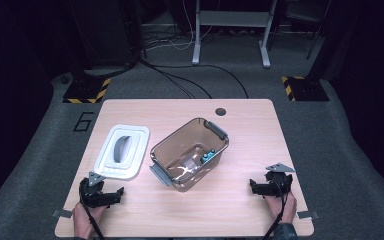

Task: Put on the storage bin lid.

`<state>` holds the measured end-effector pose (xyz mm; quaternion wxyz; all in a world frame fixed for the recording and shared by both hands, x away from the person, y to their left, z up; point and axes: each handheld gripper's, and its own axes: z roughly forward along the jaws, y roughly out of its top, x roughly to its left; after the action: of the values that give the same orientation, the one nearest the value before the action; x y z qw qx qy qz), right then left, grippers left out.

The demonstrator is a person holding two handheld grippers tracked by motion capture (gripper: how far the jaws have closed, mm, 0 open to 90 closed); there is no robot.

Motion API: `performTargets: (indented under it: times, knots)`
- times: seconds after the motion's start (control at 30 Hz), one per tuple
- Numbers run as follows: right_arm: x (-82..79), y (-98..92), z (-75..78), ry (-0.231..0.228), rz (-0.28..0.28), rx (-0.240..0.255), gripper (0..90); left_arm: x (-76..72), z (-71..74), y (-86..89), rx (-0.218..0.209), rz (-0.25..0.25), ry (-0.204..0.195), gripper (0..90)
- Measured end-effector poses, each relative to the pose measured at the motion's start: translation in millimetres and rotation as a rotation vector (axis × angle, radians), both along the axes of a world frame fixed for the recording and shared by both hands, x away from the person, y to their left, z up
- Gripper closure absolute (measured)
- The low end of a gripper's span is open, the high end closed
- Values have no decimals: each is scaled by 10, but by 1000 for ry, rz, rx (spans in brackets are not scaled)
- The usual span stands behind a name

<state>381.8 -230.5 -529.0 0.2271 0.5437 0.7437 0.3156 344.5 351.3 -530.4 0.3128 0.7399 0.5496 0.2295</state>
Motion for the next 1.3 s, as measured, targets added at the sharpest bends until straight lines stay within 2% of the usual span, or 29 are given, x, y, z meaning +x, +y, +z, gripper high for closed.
performTargets:
  times: [0.03,0.07,0.13,0.2,0.27,0.33,0.4,0.53,0.63,0.7,0.73,0.77,0.87,0.9,1.0,1.07,1.23,1.3]
  knots:
    - [0,1,-1,-1,0,-1,0,5,28,-5,4,-22,33,17]
    - [1,1,0,0,1,-1,0,10,50,-1,6,-49,45,5]
    - [6,7,-1,-1,2,2,0,-13,144,7,-1,-77,14,1]
    - [8,7,0,0,5,1,0,-14,245,31,-27,-90,-20,1]
    - [9,10,1,1,7,2,0,18,353,60,-47,-99,-33,2]
    - [13,5,0,0,16,-3,0,96,497,90,-64,-103,-48,6]
    - [15,5,0,-1,16,-4,0,168,581,99,-60,-104,-52,12]
    - [23,-6,2,-1,22,6,0,375,690,108,-54,-86,-55,35]
    - [22,-3,1,-2,21,3,2,558,692,104,-64,-72,-49,43]
    - [23,-5,2,-2,21,4,4,672,684,101,-79,-72,-30,67]
    - [25,-9,2,-5,21,8,5,729,672,92,-75,-63,-36,87]
    - [25,-13,3,-4,20,14,7,804,645,70,-48,-51,-40,99]
    - [25,-16,5,-5,15,24,12,983,576,56,-61,-28,-5,102]
    - [25,-19,5,-5,15,24,14,1044,550,55,-55,-17,-5,102]
    - [26,-22,5,-8,13,28,17,1206,483,56,-45,-10,39,90]
    - [26,-27,5,-9,16,25,21,1281,458,45,-54,8,47,80]
    - [28,-31,5,-12,20,23,26,1428,425,-2,-47,12,71,76]
    - [28,-31,5,-12,22,26,27,1467,419,-20,-48,17,75,105]
